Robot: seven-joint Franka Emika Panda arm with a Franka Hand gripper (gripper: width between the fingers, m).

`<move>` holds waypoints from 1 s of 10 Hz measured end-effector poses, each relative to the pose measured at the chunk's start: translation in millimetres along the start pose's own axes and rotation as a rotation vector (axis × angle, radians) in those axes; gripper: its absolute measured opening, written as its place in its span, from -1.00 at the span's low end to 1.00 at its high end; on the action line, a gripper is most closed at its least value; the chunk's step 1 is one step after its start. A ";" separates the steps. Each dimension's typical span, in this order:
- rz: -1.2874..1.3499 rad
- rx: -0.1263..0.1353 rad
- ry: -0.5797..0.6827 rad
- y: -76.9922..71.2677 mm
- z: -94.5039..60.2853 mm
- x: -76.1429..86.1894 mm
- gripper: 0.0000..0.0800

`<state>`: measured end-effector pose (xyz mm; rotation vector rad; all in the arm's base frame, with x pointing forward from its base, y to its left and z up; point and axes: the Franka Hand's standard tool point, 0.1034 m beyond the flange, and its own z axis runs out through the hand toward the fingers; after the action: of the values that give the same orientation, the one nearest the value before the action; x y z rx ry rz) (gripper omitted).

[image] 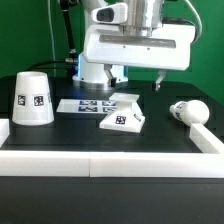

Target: Assemble lamp

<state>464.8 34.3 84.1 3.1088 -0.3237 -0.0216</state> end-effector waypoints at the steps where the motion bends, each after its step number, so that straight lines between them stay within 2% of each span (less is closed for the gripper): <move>1: -0.009 0.004 -0.001 0.5 0.4 -0.3 0.75; 2: -0.018 0.017 0.023 4.0 1.0 -0.9 0.75; 3: -0.021 0.028 0.063 6.5 3.5 -12.0 0.75; 4: -0.026 0.036 0.090 9.6 9.9 -29.7 0.75; 5: -0.029 0.035 0.085 12.1 14.1 -36.7 0.75; 10: -0.028 0.034 0.070 12.4 28.6 -35.4 0.75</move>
Offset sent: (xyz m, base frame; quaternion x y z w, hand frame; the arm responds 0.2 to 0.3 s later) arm -0.0628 -0.0129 -0.0123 -0.0059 0.1096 0.0019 0.9940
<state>427.2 29.0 56.2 3.1388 -0.2822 0.0935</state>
